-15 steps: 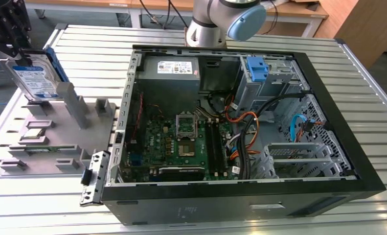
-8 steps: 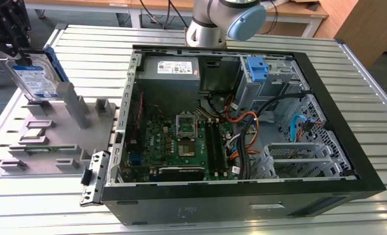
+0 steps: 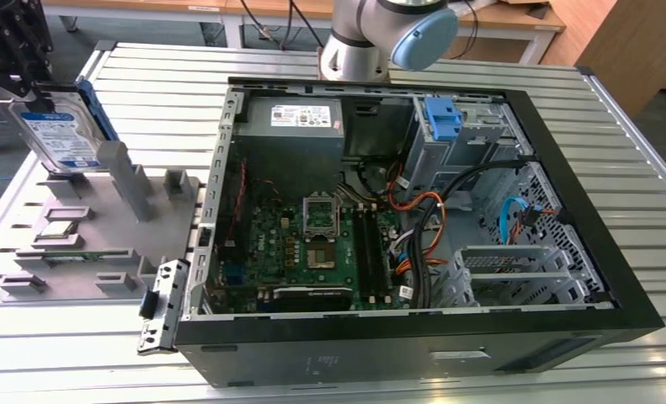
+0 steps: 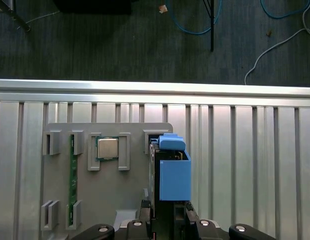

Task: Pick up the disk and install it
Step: 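Pick up the disk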

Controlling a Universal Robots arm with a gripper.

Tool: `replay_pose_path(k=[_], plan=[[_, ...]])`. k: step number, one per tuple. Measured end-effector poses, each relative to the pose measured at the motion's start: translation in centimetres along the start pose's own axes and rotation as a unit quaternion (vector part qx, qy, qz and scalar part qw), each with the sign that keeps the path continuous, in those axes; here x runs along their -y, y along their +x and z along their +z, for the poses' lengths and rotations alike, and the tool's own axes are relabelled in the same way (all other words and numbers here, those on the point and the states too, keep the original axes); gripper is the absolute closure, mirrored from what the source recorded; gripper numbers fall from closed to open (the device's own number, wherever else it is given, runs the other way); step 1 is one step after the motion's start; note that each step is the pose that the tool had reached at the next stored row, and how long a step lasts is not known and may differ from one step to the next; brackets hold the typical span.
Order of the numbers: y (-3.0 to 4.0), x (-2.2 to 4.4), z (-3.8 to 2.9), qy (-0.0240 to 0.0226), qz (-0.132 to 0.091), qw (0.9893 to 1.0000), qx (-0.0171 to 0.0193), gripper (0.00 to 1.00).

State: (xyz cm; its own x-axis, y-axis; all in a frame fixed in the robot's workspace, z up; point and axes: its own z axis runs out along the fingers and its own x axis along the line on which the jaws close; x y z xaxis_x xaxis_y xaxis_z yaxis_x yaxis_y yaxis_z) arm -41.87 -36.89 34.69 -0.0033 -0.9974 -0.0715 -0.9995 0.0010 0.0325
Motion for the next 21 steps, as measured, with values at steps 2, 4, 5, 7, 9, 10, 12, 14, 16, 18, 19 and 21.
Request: replay_pose_path(k=[2, 4, 5, 7, 9, 10, 12, 14, 16, 18, 19, 21], plan=[[-0.01, 0.00, -0.11, -0.0002, 0.000, 1.0000, -0.0001, 0.65], [-0.02, -0.01, -0.29, 0.0000, 0.000, 1.0000, 0.0000, 0.65], [-0.03, -0.01, -0.40, 0.0000, 0.000, 1.0000, 0.0000, 0.65], [-0.04, -0.02, -0.59, 0.0001, 0.000, 1.0000, 0.0000, 0.65], [-0.05, -0.03, -0.73, 0.0001, 0.000, 1.0000, 0.0000, 0.65], [-0.05, -0.03, -0.76, 0.0001, 0.000, 1.0000, 0.0001, 0.65], [-0.06, -0.02, -0.77, 0.0002, 0.000, 1.0000, 0.0001, 0.65], [-0.06, -0.03, -0.80, 0.0000, 0.000, 1.0000, 0.0000, 0.65], [-0.06, -0.03, -0.80, 0.0000, 0.000, 1.0000, 0.0000, 0.65], [-0.06, -0.03, -0.80, 0.0000, 0.000, 1.0000, 0.0000, 0.65], [-0.06, -0.03, -0.80, 0.0000, 0.000, 1.0000, 0.0000, 0.65], [-0.06, -0.03, -0.80, 0.0000, 0.000, 1.0000, 0.0000, 0.65]])
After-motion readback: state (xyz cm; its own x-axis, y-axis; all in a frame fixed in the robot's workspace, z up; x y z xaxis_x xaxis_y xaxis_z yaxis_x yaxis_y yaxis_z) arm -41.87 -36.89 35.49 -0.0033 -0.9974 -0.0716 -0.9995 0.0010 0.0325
